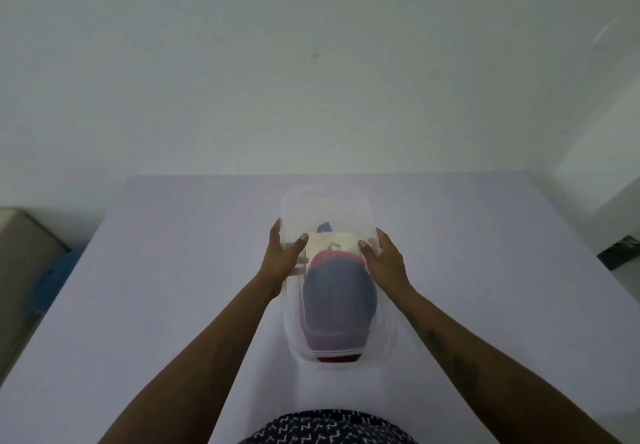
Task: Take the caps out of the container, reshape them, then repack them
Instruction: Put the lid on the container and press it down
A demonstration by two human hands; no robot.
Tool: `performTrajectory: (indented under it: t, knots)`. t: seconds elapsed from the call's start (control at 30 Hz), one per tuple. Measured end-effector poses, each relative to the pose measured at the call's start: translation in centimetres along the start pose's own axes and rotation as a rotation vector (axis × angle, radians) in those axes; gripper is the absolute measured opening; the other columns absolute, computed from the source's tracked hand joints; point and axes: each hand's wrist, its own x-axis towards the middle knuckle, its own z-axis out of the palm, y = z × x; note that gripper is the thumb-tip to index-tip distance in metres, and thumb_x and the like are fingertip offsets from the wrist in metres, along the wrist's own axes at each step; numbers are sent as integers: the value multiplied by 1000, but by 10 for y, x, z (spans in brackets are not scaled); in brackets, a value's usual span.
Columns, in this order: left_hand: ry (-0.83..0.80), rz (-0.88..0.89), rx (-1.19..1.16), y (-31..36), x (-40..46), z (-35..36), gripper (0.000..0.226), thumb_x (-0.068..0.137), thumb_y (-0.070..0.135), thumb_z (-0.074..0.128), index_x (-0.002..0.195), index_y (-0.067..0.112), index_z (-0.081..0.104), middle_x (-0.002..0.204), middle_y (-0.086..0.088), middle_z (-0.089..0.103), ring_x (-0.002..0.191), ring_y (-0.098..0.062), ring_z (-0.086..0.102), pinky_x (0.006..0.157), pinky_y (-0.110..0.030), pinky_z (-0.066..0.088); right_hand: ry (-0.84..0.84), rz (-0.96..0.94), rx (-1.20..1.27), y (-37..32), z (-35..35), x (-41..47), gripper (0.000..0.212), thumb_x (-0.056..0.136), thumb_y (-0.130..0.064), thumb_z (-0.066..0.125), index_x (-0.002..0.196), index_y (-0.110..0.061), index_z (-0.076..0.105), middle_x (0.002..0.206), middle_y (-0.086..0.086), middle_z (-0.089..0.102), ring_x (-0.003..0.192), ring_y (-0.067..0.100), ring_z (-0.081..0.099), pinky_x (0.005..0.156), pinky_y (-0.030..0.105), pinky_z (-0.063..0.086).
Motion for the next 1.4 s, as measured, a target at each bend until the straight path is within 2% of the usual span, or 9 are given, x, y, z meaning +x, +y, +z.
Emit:
performTrajectory:
  t: [0.1,0.23,0.33,0.53,0.63,0.9,1.0,1.2,1.4]
  knots:
    - [79,5,133,-28,5,6,76,89,51,55,149,33,13,152,-5,31,133,-31,41,103,-51,43,13,12,-23,18,9,-4,57,98,-37,46,148,-17,27,151,4,37,137,27,39,111,38,33]
    - [85,-69,158,-51,9,13,77,90,54,49,151,34,6,158,-3,23,142,-31,30,111,-52,33,23,54,-87,34,18,0,56,97,-43,46,145,-18,34,147,4,44,134,29,43,113,46,33]
    - [71,-76,204,-58,13,19,79,91,54,48,152,32,3,159,-3,19,143,-32,27,111,-50,29,19,88,-112,51,23,5,53,93,-55,45,136,-25,42,134,-1,56,121,26,56,102,41,44]
    - [100,-66,343,-68,27,21,75,96,48,44,153,19,6,160,-7,16,145,-29,21,115,-45,23,12,131,-125,60,33,14,52,100,-37,42,145,-13,32,144,8,46,130,31,46,108,43,37]
    - [110,-84,391,-74,32,21,74,96,48,43,153,16,9,159,-7,17,145,-28,22,115,-44,23,8,141,-144,62,37,20,54,99,-39,40,146,-15,29,145,8,45,131,31,45,109,45,37]
    - [140,-86,520,-80,46,21,72,91,59,39,147,16,27,149,-7,38,133,-31,43,107,-49,40,-1,125,-202,62,41,32,52,101,-31,37,147,-11,25,144,13,42,131,34,43,106,43,38]
    - [155,-87,566,-81,50,20,69,92,57,39,143,11,32,144,-11,44,128,-32,47,104,-50,43,17,137,-259,61,44,37,51,101,-28,37,147,-10,24,144,13,42,131,35,44,105,44,39]
    - [192,-122,634,-72,56,26,60,98,45,39,141,4,34,143,-15,45,128,-34,47,105,-43,39,21,158,-330,54,47,43,50,102,-29,37,147,-10,25,142,14,44,128,35,47,103,44,41]
    - [199,-147,612,-77,58,28,60,97,46,39,139,3,35,140,-16,47,124,-36,50,101,-46,43,6,116,-356,56,45,44,51,102,-33,36,147,-13,23,143,13,42,126,34,48,101,42,43]
